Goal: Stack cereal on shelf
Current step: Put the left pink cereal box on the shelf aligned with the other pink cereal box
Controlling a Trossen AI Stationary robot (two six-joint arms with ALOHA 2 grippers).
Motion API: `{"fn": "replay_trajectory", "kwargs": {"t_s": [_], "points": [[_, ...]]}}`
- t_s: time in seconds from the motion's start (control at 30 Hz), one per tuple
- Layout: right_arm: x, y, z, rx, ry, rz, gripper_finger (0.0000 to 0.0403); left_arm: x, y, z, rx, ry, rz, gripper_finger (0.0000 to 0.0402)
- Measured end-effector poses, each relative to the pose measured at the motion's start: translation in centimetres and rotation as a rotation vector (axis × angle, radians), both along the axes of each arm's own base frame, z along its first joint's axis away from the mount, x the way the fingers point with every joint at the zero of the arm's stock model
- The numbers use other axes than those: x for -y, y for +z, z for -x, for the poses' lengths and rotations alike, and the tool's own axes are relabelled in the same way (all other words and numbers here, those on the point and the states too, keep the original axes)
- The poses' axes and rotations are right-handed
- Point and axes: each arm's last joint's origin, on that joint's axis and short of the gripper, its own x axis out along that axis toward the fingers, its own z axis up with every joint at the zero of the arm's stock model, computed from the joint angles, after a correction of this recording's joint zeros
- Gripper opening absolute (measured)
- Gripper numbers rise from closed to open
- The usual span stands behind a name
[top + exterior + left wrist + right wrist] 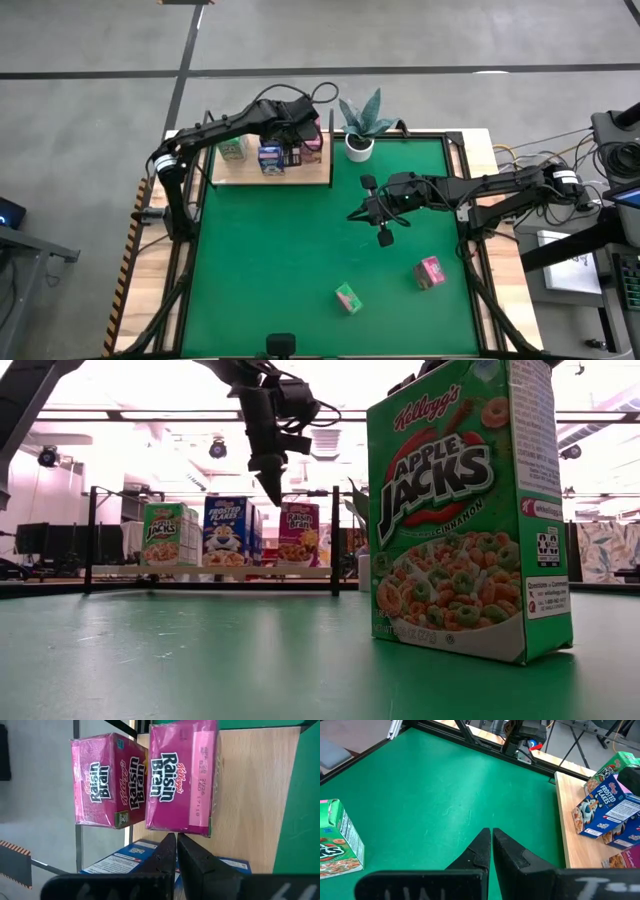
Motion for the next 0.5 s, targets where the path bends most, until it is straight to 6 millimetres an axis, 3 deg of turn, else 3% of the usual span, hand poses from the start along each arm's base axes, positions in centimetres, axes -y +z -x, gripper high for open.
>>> {"fn": "replay_trajectory", "kwargs": {"t_s": [0.27, 0.5], "points": [[0.0, 0.0, 0.0, 0.0, 0.0, 0.0, 0.0009, 0.3, -0.1, 0.4, -0.03, 0.031, 0.031, 0.0], [0.0, 0.0, 0.0, 0.0, 0.0, 0.0, 0.0009, 1.9, 0.9, 0.1, -0.017, 0.018, 0.037, 0.0]]}}
